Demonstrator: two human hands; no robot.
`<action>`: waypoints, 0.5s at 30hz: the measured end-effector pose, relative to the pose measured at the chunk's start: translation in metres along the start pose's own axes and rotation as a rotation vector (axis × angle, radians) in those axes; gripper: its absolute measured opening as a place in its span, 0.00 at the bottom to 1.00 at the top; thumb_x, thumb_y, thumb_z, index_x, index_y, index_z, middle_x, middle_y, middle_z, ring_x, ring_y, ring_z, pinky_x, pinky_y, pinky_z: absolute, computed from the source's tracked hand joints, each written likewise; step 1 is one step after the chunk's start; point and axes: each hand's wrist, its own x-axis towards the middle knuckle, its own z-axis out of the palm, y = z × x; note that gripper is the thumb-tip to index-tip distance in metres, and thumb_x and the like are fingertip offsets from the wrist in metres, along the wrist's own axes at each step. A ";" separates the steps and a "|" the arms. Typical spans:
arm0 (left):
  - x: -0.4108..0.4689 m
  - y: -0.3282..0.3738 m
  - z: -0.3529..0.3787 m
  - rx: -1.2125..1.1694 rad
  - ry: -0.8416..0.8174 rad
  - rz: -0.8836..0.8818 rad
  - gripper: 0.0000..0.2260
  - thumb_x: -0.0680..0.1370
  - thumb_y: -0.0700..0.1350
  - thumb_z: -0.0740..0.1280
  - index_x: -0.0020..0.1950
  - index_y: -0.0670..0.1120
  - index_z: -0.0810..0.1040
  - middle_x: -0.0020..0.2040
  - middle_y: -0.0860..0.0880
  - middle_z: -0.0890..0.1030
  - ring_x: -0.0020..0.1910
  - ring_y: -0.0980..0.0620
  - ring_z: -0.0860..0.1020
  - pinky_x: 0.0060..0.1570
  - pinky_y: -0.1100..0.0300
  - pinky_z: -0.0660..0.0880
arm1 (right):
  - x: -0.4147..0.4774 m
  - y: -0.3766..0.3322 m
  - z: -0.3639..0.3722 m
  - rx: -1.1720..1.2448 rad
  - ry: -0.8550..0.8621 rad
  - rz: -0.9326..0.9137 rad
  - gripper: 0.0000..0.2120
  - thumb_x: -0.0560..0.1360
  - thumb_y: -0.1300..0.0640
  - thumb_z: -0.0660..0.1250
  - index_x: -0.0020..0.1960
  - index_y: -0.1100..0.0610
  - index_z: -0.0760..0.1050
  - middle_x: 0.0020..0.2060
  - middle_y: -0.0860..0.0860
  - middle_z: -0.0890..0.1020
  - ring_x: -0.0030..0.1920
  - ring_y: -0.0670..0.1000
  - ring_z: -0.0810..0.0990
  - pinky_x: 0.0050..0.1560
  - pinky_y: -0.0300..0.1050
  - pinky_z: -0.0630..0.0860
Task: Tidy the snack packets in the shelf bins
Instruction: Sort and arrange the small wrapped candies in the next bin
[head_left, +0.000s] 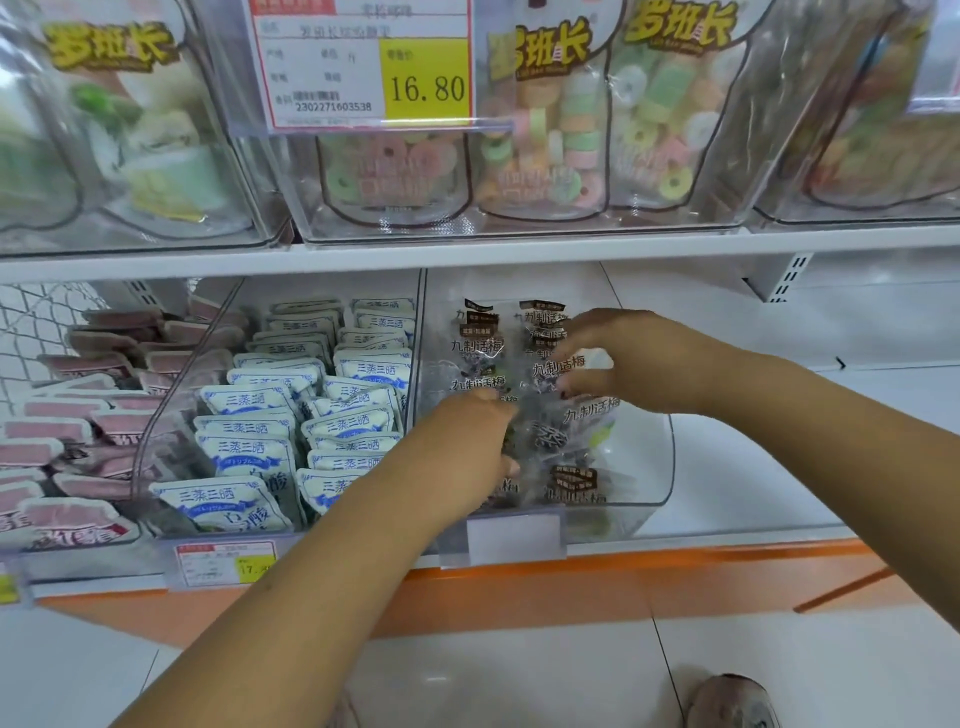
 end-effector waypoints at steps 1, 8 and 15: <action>0.004 -0.001 0.003 0.005 0.041 -0.004 0.27 0.78 0.45 0.67 0.76 0.47 0.62 0.74 0.46 0.63 0.70 0.48 0.65 0.68 0.57 0.61 | -0.009 -0.003 -0.002 0.115 -0.005 -0.016 0.19 0.73 0.42 0.67 0.62 0.45 0.76 0.63 0.45 0.75 0.63 0.48 0.72 0.64 0.43 0.67; 0.021 0.002 0.021 0.182 0.315 -0.060 0.18 0.79 0.38 0.61 0.70 0.47 0.72 0.67 0.45 0.71 0.66 0.45 0.69 0.72 0.43 0.56 | -0.011 -0.008 0.022 -0.395 0.113 -0.021 0.23 0.77 0.45 0.62 0.71 0.41 0.61 0.61 0.47 0.76 0.56 0.53 0.77 0.50 0.45 0.75; 0.018 -0.004 0.020 0.000 0.465 -0.002 0.22 0.78 0.36 0.64 0.71 0.49 0.69 0.67 0.48 0.71 0.67 0.49 0.67 0.70 0.54 0.62 | -0.001 -0.006 0.033 -0.258 0.211 0.056 0.19 0.74 0.48 0.69 0.61 0.52 0.68 0.55 0.52 0.76 0.55 0.55 0.74 0.46 0.48 0.74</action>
